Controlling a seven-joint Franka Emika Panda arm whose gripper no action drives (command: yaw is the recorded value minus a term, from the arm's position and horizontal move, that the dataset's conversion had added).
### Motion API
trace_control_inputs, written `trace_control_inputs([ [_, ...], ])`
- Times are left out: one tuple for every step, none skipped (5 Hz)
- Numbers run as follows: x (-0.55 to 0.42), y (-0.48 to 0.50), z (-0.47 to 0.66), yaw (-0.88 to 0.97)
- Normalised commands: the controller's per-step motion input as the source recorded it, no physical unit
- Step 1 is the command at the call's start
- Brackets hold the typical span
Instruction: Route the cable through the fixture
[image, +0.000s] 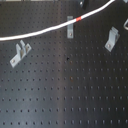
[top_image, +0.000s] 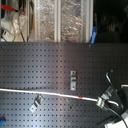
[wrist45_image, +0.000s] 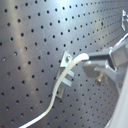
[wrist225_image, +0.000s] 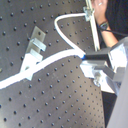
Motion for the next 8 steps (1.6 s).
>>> trace_control_inputs([
  [-0.010, -0.005, 0.00, 0.00],
  [-0.116, 0.015, 0.00, 0.00],
  [-0.079, -0.255, 0.30, -0.53],
  [0.028, -0.057, 0.33, -0.14],
  [0.153, 0.094, -0.03, 0.50],
  [-0.099, 0.183, -0.32, 0.62],
  [-0.336, 0.177, -0.34, 0.39],
  [-0.545, 0.061, -0.03, 0.39],
])
